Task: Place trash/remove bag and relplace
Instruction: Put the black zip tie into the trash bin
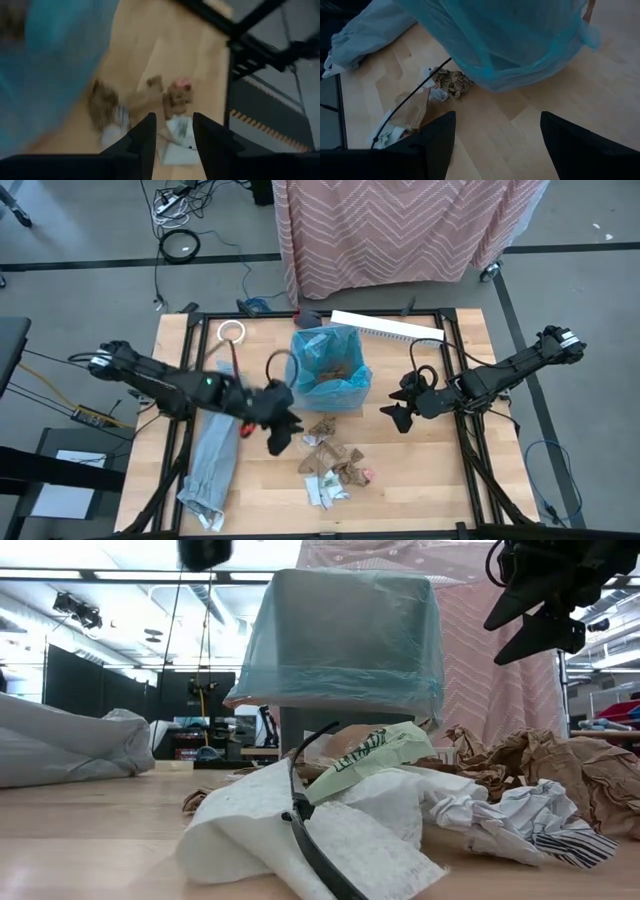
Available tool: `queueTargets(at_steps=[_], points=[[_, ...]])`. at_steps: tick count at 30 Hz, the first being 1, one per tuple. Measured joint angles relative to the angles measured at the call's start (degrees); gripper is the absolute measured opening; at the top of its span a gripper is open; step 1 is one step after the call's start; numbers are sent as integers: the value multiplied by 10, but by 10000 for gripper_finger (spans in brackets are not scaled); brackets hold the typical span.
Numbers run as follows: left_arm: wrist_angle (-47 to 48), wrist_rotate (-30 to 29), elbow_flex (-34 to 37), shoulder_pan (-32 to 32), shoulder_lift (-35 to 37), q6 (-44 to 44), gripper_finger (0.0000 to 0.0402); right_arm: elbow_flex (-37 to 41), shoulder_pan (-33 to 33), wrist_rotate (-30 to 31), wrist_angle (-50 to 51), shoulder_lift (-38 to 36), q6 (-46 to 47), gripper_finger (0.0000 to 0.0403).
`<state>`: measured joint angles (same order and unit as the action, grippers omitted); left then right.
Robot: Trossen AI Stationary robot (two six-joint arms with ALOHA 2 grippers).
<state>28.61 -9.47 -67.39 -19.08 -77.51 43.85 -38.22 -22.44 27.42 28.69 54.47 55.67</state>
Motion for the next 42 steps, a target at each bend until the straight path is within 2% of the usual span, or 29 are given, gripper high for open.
queueTargets(at_steps=[4,11,18,24,30,42], points=[[-11,-45,26,-31,-23,97,135,0,1,0,-2,0,0,277],[-103,-64,36,-51,-94,202,135,0,1,4,-3,0,1,279],[-182,-85,36,-50,-171,277,135,0,2,32,-7,0,12,279],[-186,-121,36,-37,-209,333,135,0,2,41,-7,0,-18,279],[-184,-146,36,-17,-219,328,135,0,2,41,-9,0,-35,279],[-166,-136,36,15,-229,310,135,0,0,31,-18,0,-55,285]])
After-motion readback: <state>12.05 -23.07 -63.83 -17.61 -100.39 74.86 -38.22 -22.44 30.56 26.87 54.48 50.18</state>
